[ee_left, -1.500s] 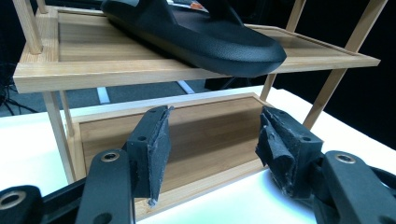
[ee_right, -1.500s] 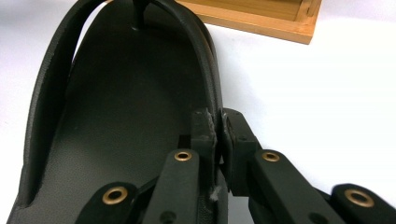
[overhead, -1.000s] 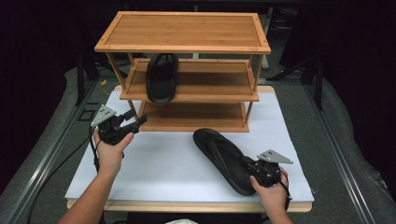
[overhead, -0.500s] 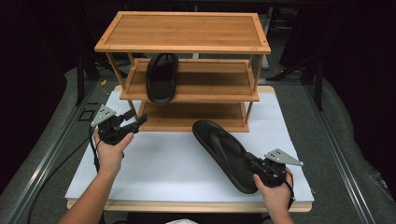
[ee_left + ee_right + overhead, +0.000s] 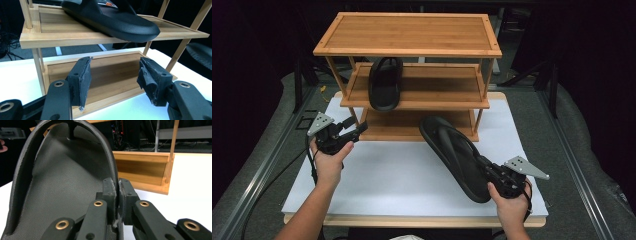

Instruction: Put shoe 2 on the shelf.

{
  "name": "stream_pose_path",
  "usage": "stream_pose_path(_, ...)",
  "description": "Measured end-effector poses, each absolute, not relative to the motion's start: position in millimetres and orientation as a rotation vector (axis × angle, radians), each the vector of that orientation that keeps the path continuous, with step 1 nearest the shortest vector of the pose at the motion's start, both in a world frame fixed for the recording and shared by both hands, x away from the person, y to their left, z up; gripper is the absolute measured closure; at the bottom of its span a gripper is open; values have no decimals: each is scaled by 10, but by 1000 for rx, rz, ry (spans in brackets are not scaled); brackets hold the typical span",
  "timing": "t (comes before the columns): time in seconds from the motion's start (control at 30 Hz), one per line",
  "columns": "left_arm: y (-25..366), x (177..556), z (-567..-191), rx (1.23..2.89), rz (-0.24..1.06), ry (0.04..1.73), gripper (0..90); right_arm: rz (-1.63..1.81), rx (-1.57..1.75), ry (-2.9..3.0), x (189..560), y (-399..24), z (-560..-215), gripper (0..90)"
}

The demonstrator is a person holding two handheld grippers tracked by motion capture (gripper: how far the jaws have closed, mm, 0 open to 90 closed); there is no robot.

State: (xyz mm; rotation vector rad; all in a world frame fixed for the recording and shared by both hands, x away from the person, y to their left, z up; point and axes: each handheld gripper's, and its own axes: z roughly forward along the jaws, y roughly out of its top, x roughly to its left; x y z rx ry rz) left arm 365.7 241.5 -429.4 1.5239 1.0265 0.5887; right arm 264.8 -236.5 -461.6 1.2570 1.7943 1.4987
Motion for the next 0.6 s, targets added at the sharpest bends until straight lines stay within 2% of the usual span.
stream_pose_path(0.3, 2455, 3653, -4278, 1505, 584, 1038, 432, 1558, 1239, 1745, 2694, -2369, -4389, 848)
stream_pose_path(0.6, 2496, 3659, -4274, 1492, 580, 1048, 432, 1548, 1226, 1709, 2955, -2314, -4161, 848)
